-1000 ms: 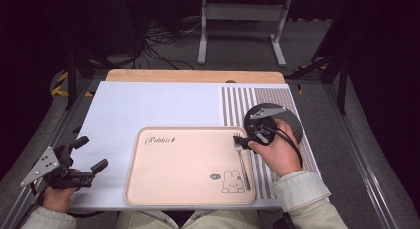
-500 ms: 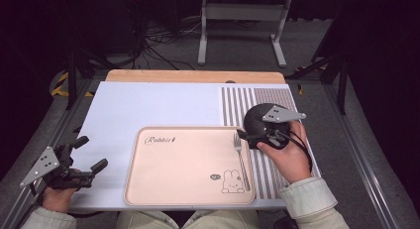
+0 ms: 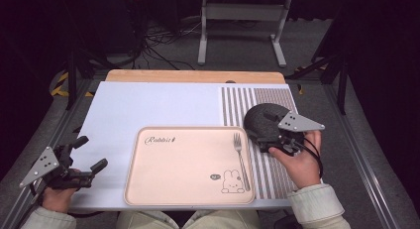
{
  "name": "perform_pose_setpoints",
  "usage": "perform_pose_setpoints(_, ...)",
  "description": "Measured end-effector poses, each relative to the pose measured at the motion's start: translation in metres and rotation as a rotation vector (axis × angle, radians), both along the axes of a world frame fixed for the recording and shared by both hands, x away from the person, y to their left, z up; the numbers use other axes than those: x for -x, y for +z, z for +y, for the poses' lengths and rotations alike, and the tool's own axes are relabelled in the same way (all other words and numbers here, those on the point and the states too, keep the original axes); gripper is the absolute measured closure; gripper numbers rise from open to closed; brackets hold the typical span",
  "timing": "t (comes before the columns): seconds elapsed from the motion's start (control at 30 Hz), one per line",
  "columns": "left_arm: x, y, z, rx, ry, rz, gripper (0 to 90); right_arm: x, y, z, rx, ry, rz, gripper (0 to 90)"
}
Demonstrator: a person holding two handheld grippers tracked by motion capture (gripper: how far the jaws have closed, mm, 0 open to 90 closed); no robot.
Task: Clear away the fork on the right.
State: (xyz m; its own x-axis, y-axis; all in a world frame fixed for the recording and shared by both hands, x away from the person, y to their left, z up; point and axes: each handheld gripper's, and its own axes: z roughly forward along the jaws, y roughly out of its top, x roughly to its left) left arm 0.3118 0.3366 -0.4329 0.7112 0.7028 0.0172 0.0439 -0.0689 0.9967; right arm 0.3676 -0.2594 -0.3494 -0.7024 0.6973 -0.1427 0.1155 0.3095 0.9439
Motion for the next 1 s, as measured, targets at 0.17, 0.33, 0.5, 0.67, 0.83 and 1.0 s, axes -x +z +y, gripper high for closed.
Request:
perform_pose_setpoints(0.17, 0.000, 0.000, 0.000, -0.002, -0.001, 0.001, 0.1, 0.005, -0.003, -0.013, -0.024, 0.005, -0.046, 17.6)
perform_pose_setpoints(0.33, 0.000, 0.000, 0.000, -0.003, 0.000, 0.001, 0.1, 0.008, -0.008, -0.029, -0.062, -0.001, -0.080, 17.5)
perform_pose_setpoints(0.5, 0.000, 0.000, 0.000, 0.000, 0.000, 0.000, 0.0, 0.011, -0.015, -0.045, -0.065, -0.001, -0.098, 17.4)
perform_pose_setpoints(0.67, 0.000, 0.000, 0.001, 0.001, 0.000, 0.000, 0.0, 0.014, -0.021, -0.059, -0.068, -0.006, -0.107, 16.4)
perform_pose_setpoints(0.83, 0.000, 0.000, 0.000, 0.001, 0.000, 0.001, 0.0, 0.016, -0.028, -0.071, -0.062, 0.003, -0.110, 16.4)
perform_pose_setpoints(1.0, 0.000, 0.000, 0.001, 0.001, 0.000, 0.002, 0.0, 0.017, -0.035, -0.078, -0.070, 0.005, -0.102, 15.9)
